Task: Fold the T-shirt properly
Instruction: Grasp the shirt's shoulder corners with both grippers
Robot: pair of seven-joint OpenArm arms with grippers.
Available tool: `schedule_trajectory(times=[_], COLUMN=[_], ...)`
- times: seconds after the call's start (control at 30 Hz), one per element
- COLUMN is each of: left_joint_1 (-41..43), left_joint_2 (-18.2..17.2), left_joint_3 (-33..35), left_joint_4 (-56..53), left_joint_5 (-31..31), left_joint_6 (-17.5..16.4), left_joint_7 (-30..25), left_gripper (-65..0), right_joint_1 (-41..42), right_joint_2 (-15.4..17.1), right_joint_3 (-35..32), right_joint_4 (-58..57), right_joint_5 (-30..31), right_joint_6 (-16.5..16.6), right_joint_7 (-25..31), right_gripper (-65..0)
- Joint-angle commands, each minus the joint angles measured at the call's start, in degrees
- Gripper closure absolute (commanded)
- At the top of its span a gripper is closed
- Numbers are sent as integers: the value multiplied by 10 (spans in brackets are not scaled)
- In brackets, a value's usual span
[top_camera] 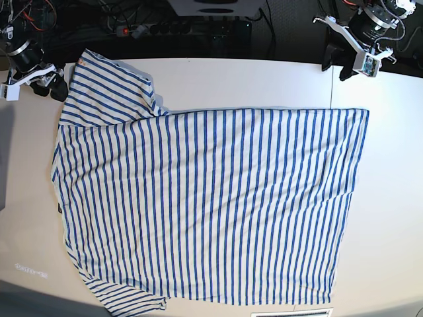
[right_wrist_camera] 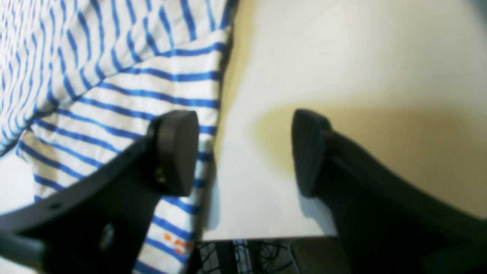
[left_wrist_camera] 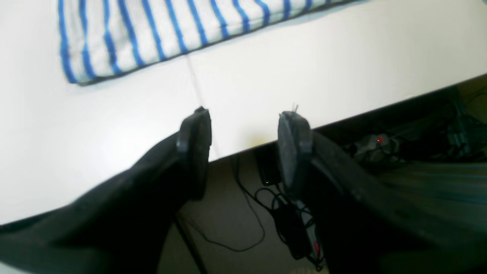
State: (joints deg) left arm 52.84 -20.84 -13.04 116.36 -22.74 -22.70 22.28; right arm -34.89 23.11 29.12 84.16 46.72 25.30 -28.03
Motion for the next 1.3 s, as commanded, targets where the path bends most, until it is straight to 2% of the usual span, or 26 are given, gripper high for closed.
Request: schedule_trajectory(times=[0.0,0.17,0.27,0.43,0.6,0.73,0.77,0.97,1.07,1.17,1.27], left_joint_1=[6,5,3,-1,-47,-105,-125,-246,-301,-333,-339], left_joint_2=[-5,-5,-19,-56,-86,-115,-121,-160,-168,-168,-170], left_joint_3=[-10,-61,-92,-118,-123,-114,-110,-37,-1,8,7], left_joint_4=[9,9,9,9,-9,-93,-121,-271,-334,-372,-377], left_joint_5=[-13,-80,-113,-139,-140,-158,-166,-199,-236,-282,-301], left_joint_6=[-4,-5,-10,-12,-11,-14,-26,-42,-69,-101,-106], left_joint_7=[-1,35,42,50,64,66,67,97,132,172,180], left_gripper=[-317,-318,-318,-318,-319,-390,-394,-394,-394,-394,-394], right_joint_1=[-9,-9,-9,-9,-12,-12,-11,-12,-12,-12,-12], right_joint_2=[-5,-37,-52,-71,-85,-97,-98,-98,-98,-98,-98], right_joint_3=[-8,-26,-42,-56,-78,-79,-79,-79,-79,-79,-79], right_joint_4=[-1,-1,-1,-1,-1,-1,-1,-1,-1,-1,-1], right_joint_5=[-11,-11,-17,-19,-27,-42,-43,-50,-52,-61,-71], right_joint_6=[10,11,11,11,11,11,11,11,11,11,11], right_joint_7=[-47,-69,-70,-80,-83,-82,-82,-82,-82,-83,-85], right_gripper=[-392,-392,-392,-392,-392,-392,-392,-392,-392,-392,-392])
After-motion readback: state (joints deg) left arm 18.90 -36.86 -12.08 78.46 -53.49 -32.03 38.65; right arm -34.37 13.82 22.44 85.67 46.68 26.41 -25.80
